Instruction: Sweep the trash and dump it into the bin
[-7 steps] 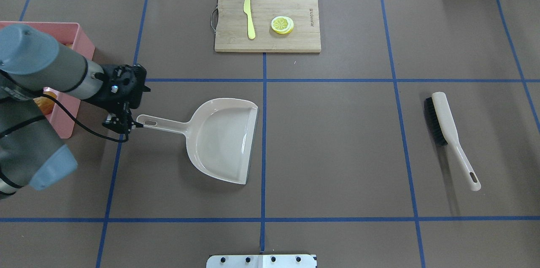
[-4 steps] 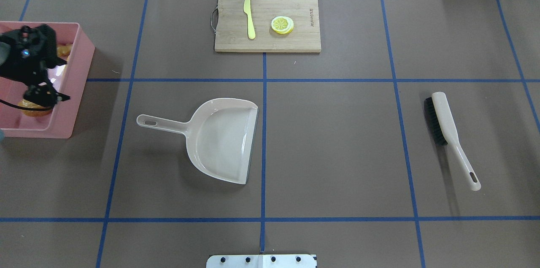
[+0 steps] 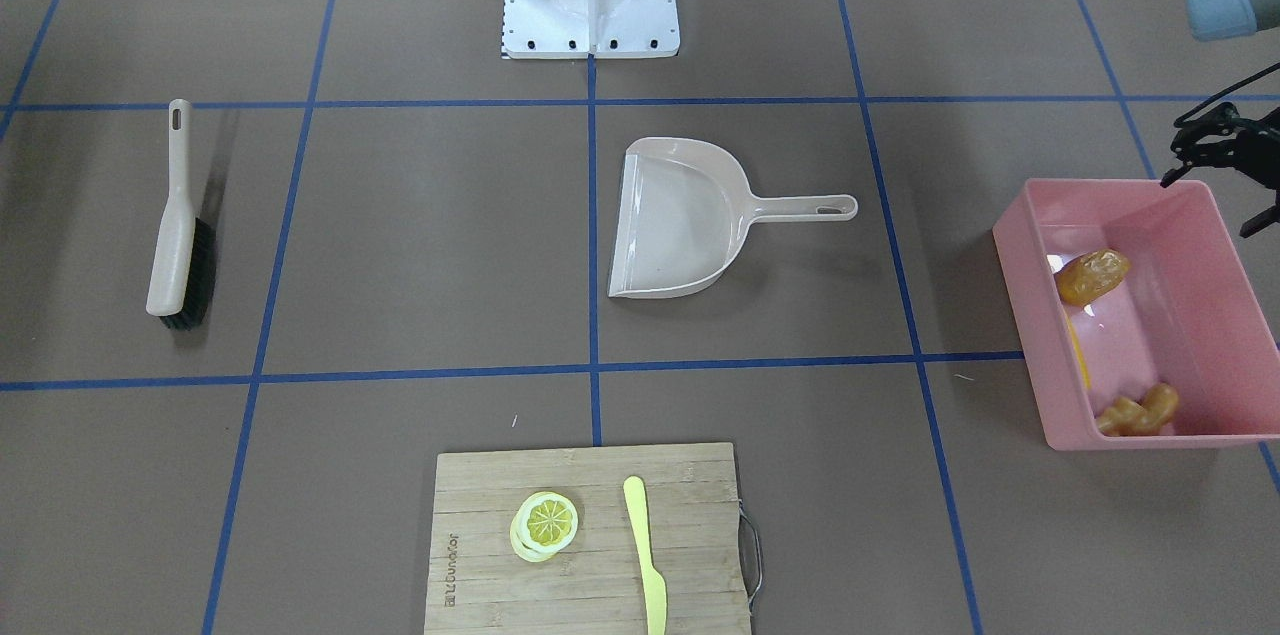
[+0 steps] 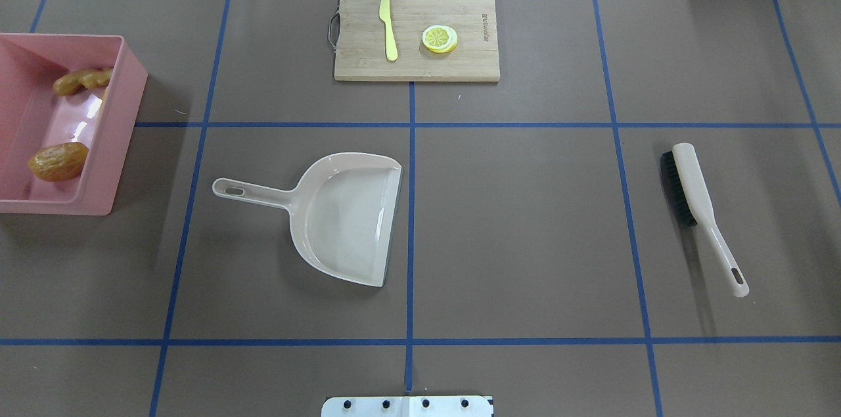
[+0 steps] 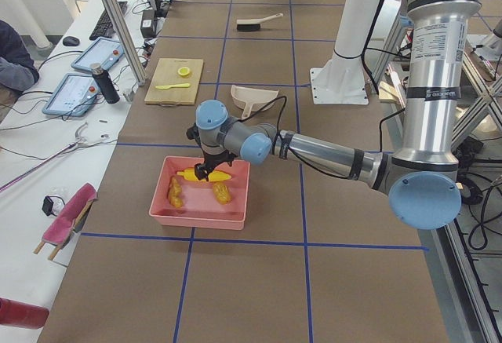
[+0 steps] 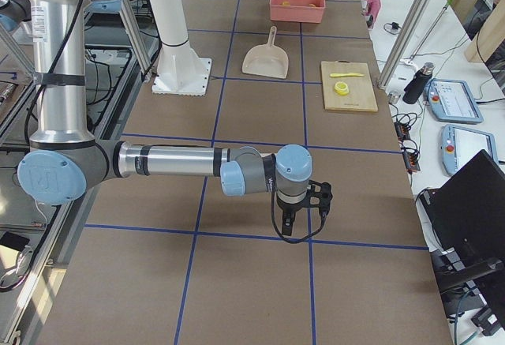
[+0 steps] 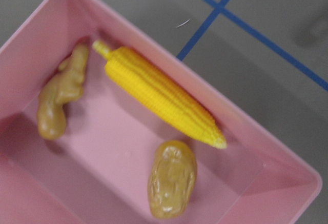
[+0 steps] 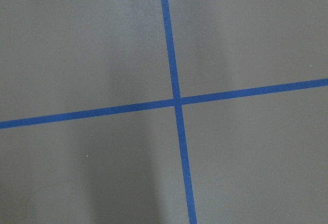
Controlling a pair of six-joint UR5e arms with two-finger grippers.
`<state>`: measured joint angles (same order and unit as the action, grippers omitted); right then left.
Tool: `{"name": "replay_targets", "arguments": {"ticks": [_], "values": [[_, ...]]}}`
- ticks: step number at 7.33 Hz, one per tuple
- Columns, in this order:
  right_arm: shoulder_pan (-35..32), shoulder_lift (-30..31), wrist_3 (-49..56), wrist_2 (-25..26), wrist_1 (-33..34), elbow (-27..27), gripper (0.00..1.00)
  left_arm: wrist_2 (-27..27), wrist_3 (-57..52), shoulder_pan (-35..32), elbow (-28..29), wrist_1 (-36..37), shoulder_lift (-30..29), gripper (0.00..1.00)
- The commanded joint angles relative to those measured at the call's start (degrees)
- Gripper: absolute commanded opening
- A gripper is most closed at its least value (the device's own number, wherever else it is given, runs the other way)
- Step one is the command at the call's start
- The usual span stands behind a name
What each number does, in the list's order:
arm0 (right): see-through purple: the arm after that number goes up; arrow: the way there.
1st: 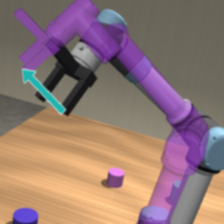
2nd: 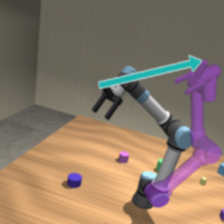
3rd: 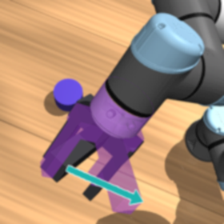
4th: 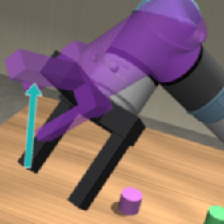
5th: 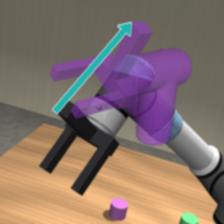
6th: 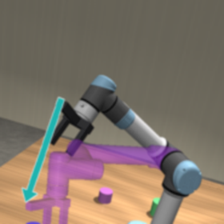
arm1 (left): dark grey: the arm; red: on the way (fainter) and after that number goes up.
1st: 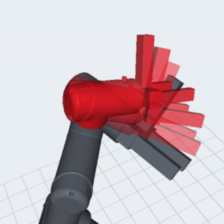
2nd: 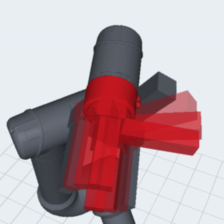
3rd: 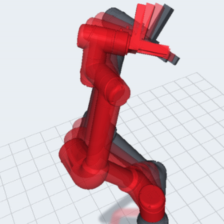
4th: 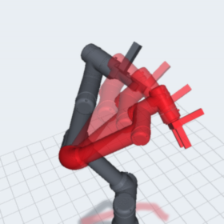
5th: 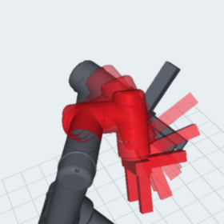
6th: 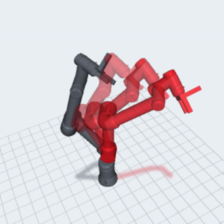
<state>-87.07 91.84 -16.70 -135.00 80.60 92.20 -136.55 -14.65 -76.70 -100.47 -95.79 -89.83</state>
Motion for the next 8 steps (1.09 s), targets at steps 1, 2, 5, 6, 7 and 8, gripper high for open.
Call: {"name": "replay_targets", "arguments": {"ticks": [1, 2, 5, 6, 7, 8], "values": [[-0.03, 0.0, 0.0, 0.0, -0.09, 0.0, 1.0, -0.12, 6.55, -1.87, 0.53, 5.44, 0.36, 0.99], [0.06, 0.0, 0.0, 0.0, -0.09, 0.0, 1.0, -0.12, 7.35, -2.57, 1.15, 5.44, 0.62, 0.99], [-0.03, 0.18, 0.0, 0.09, -0.09, 0.0, 1.0, 0.06, 8.05, -5.65, -0.07, 5.09, 3.95, 0.99], [-0.03, 0.18, 0.0, 0.09, -0.09, 0.0, 1.0, -0.03, 8.06, -6.09, -0.25, 5.18, 6.14, 0.99], [-0.03, 0.18, 0.0, 0.09, -0.09, 0.0, 1.0, 0.06, 8.32, -6.09, -1.56, 4.4, 7.64, 0.99], [-0.03, 0.18, 0.09, 0.09, -0.09, 0.0, 1.0, 0.5, 8.76, -6.09, 0.87, 4.13, 7.65, 0.99]]}}
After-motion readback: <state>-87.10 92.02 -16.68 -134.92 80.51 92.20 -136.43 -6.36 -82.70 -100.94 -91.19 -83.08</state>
